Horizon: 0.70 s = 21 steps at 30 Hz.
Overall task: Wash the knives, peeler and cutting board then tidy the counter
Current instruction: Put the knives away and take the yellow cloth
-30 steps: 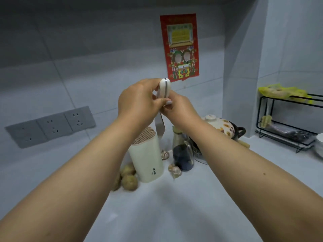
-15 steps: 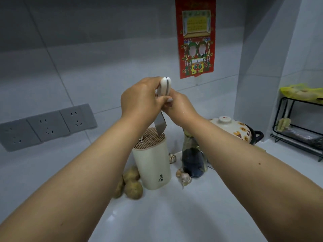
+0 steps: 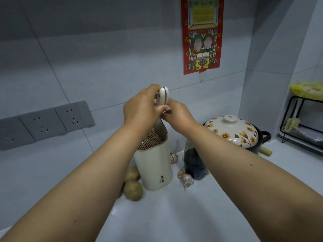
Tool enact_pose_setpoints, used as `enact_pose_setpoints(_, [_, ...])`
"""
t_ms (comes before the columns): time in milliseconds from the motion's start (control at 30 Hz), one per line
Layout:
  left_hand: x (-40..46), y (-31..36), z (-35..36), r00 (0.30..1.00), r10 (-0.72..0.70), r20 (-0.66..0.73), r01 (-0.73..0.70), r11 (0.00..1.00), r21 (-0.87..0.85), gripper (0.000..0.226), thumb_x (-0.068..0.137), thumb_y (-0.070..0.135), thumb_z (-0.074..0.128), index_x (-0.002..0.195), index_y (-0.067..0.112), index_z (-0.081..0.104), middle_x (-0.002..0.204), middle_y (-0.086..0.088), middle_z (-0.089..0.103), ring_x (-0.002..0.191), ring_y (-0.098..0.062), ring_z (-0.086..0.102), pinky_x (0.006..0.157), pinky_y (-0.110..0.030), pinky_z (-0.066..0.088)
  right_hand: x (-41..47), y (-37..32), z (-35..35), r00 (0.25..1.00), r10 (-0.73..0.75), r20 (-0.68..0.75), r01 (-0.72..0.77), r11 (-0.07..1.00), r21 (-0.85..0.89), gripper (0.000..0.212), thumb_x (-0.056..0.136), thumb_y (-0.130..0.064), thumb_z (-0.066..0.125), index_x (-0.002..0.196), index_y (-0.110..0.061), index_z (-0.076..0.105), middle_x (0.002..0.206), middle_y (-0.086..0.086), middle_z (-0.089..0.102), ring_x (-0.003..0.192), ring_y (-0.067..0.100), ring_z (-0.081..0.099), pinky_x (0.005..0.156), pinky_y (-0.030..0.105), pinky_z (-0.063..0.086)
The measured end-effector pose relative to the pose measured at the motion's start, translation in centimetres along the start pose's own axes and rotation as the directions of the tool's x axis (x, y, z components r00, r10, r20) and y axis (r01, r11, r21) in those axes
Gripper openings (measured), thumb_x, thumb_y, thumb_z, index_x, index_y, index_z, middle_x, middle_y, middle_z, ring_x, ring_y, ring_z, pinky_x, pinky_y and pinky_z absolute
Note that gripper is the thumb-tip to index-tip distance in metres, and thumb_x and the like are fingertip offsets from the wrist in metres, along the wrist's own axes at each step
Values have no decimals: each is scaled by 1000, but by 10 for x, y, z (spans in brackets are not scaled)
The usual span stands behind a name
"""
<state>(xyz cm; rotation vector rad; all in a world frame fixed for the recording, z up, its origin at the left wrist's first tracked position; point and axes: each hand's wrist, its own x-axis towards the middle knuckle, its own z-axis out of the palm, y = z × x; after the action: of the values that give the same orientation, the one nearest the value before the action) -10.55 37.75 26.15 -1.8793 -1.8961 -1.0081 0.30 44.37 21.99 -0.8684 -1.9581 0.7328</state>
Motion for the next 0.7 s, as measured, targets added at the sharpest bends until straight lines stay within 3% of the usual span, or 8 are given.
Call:
enact_pose_setpoints(67, [1, -5, 4, 1000, -4, 25, 4, 1000, 18, 42, 78, 45, 70, 113, 31, 52, 106, 10, 64, 93, -19, 61, 71, -31, 47, 3, 6, 5, 1000, 23, 3, -23, 1000, -10, 17, 89, -17, 61, 106, -20, 60, 81, -12, 59, 77, 4, 57, 58, 8, 37])
enact_pose_setpoints(133, [2, -10, 10, 999, 1, 36, -3, 999, 41, 41, 79, 46, 70, 112, 31, 51, 103, 9, 63, 94, -19, 60, 69, -31, 44, 6, 13, 8, 999, 41, 12, -41, 999, -30, 11, 89, -14, 60, 94, -23, 57, 73, -16, 55, 67, -2, 53, 53, 5, 36])
enact_pose_setpoints(267, [6, -21, 23, 999, 15, 49, -16, 999, 30, 45, 75, 46, 74, 111, 30, 53, 101, 2, 63, 101, -21, 54, 71, -34, 45, 8, 28, 13, 996, 70, 56, -69, 998, -10, 31, 87, -8, 63, 82, -35, 49, 79, -18, 56, 65, -10, 57, 59, 4, 39])
enact_pose_setpoints(367, [12, -26, 31, 998, 45, 45, -46, 998, 39, 48, 72, 48, 76, 111, 29, 54, 99, 0, 63, 102, -22, 53, 80, -33, 42, 12, 43, 20, 988, 104, 113, -110, 993, 46, 31, 85, -7, 66, 102, -30, 54, 105, -4, 64, 89, 10, 66, 82, 29, 53])
enact_pose_setpoints(433, [16, -29, 33, 998, 57, 41, -59, 997, 49, 47, 72, 47, 76, 110, 27, 55, 97, 0, 64, 102, -23, 53, 85, -34, 40, 14, 51, 24, 980, 126, 156, -144, 984, 106, 36, 85, -8, 66, 113, -28, 55, 118, -2, 62, 99, 16, 66, 93, 40, 52])
enact_pose_setpoints(567, [21, -36, 34, 996, 71, 50, -74, 995, 70, 44, 75, 43, 75, 109, 24, 56, 94, 2, 65, 100, -22, 53, 88, -35, 39, 10, 57, 28, 947, 214, 240, -232, 971, 50, 57, 92, -21, 61, 143, -27, 37, 143, 1, 45, 129, 20, 46, 107, 34, 38])
enact_pose_setpoints(700, [23, -32, 34, 995, 79, 67, -85, 992, 91, 46, 75, 45, 75, 110, 23, 55, 94, 3, 64, 98, -22, 53, 88, -35, 37, 7, 70, 36, 880, 379, 285, -414, 908, 71, 56, 97, -19, 48, 149, -23, 28, 151, 6, 34, 138, 24, 34, 113, 36, 30])
